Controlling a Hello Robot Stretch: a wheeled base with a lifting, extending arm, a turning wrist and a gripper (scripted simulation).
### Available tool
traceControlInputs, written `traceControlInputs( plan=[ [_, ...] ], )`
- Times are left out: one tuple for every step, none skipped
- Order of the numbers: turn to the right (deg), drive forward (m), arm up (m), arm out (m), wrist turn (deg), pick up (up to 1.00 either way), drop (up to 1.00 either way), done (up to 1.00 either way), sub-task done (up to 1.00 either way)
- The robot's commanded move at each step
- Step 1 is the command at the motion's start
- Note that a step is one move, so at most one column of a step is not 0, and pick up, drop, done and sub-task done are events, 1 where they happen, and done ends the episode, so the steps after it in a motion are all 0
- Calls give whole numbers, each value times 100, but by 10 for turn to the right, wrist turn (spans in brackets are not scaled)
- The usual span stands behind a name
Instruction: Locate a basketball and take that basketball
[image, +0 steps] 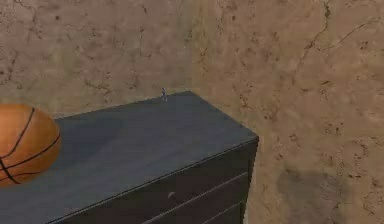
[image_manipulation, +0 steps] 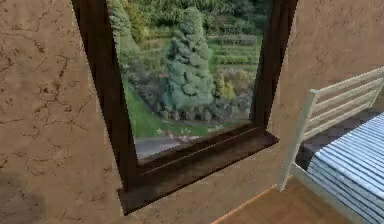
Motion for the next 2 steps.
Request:
traceControlInputs(
  plan=[
    [-450,0,0,0,0,0,0,0,0],
    [-450,0,0,0,0,0,0,0,0]
  ],
)
